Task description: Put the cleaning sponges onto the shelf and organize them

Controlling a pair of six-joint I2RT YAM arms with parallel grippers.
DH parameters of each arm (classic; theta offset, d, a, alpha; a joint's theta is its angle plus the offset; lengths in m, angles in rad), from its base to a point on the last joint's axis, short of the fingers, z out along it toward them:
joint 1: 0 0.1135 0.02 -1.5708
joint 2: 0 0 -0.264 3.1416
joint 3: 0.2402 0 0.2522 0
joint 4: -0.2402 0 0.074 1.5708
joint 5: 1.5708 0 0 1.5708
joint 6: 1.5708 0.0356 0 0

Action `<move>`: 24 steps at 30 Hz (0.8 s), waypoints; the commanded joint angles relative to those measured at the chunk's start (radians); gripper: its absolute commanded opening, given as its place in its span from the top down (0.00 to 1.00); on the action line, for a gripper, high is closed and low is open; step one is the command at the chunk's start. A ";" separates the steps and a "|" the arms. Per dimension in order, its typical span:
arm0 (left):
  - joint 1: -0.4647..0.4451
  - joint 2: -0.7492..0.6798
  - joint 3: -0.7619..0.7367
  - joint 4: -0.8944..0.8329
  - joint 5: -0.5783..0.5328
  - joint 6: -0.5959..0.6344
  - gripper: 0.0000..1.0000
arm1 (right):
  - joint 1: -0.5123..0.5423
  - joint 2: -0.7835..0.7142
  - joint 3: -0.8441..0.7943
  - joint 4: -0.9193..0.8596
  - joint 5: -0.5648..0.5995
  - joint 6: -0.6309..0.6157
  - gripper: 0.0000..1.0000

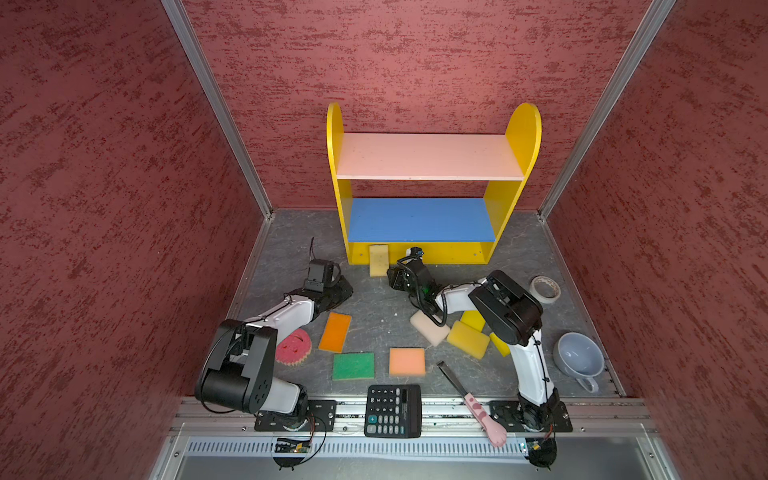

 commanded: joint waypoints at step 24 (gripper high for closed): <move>0.015 -0.056 0.046 -0.071 0.020 0.020 0.48 | -0.001 0.088 0.084 0.020 -0.108 0.129 1.00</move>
